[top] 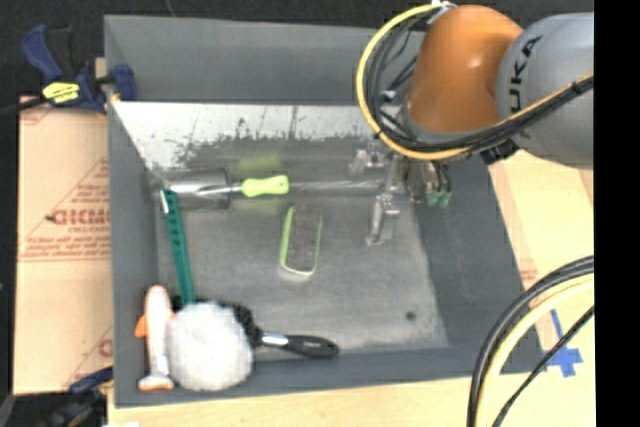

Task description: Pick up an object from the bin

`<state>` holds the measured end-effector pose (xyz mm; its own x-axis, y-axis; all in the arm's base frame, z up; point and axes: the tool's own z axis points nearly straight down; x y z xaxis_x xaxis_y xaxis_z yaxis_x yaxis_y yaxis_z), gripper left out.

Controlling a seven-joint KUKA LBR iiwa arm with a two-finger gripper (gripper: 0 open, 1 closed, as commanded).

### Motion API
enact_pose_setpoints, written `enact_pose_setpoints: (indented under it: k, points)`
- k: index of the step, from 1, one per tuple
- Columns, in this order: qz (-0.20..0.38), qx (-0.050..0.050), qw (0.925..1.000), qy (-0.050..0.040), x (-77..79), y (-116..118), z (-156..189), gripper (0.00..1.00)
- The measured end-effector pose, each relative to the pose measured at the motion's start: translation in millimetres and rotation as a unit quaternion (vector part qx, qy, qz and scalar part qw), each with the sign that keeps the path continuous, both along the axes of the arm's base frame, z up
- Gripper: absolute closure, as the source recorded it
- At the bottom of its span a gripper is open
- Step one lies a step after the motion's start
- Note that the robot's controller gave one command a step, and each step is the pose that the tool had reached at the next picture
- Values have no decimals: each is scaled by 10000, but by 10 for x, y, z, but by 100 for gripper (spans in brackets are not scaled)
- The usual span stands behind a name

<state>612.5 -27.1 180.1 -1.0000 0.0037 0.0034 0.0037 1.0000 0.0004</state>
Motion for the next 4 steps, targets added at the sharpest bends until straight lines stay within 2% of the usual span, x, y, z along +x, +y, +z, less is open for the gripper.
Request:
enact_pose_setpoints:
  k: [1,2,3,4]
  points:
    - [4,-6,10000,-41,16,-3,50,0]
    - [3117,-10,9502,-58,229,541,-1012,0]
    - [3022,-14,9532,-78,113,635,-168,0]
    - [4764,11,8792,-12,69,478,-808,0]
